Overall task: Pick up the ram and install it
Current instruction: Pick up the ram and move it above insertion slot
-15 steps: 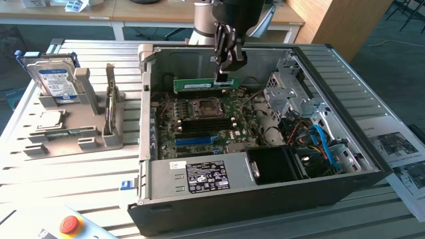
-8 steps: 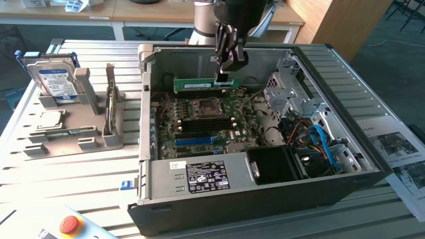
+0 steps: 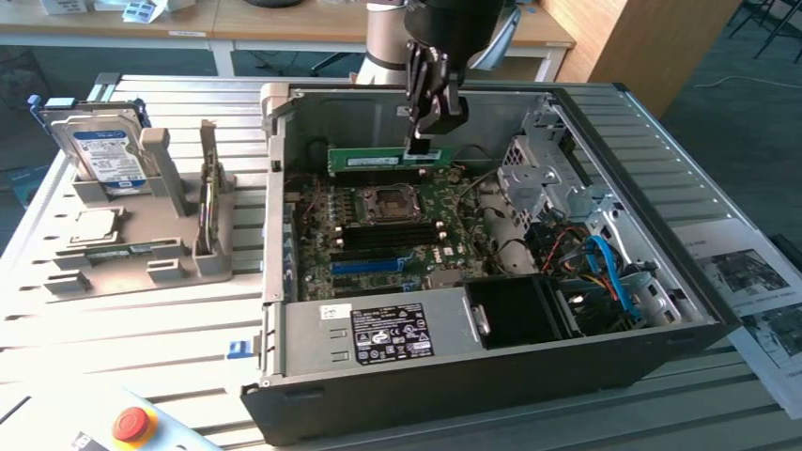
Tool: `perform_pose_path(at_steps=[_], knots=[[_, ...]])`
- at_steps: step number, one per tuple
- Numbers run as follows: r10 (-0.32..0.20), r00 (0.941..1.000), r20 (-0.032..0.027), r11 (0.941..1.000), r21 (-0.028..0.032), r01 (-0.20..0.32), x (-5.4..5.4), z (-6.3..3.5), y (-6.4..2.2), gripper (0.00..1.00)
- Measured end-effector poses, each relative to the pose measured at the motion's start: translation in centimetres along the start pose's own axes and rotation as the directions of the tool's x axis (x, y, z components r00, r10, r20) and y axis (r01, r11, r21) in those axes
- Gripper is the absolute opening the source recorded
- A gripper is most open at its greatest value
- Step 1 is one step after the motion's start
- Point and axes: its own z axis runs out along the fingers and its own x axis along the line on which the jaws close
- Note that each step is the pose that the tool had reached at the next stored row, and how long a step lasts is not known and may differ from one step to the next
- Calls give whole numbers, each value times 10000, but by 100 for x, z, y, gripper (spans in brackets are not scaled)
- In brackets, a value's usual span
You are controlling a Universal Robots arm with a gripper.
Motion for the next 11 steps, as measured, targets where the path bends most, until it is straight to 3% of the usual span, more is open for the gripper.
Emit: perform_pose_path(at_steps=[11], knots=[[0,10000,1,10000,1,0,-250,56,-7,12]])
